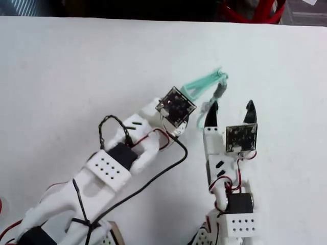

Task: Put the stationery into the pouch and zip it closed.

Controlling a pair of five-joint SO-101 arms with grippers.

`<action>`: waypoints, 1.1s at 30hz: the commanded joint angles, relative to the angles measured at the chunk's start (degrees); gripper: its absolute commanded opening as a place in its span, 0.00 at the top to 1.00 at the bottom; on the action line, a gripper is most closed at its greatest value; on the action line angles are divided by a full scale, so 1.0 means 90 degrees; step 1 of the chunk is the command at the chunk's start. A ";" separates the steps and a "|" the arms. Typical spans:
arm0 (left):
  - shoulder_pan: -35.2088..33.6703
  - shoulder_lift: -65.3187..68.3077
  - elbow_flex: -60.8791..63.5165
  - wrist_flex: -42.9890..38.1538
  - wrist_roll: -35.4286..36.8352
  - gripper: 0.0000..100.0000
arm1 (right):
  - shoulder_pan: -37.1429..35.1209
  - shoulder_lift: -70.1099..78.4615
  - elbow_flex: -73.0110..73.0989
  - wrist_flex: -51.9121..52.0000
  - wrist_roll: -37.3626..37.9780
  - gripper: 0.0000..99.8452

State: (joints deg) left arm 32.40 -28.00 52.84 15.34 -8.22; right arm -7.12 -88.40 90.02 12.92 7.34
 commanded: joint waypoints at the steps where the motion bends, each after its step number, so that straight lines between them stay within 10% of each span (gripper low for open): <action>1: -0.0054 0.0230 0.0283 -0.0010 -0.0059 0.98 | -0.0122 -0.0024 -0.0078 -0.0327 0.0078 0.69; 33: -0.0054 0.0230 0.0254 -0.0010 -0.0059 0.98 | 0.0151 0.6481 -0.3575 -0.1538 -0.0801 0.69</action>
State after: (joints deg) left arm 32.40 -28.00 52.84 15.34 -8.22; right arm -5.98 -31.25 62.07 0.44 0.75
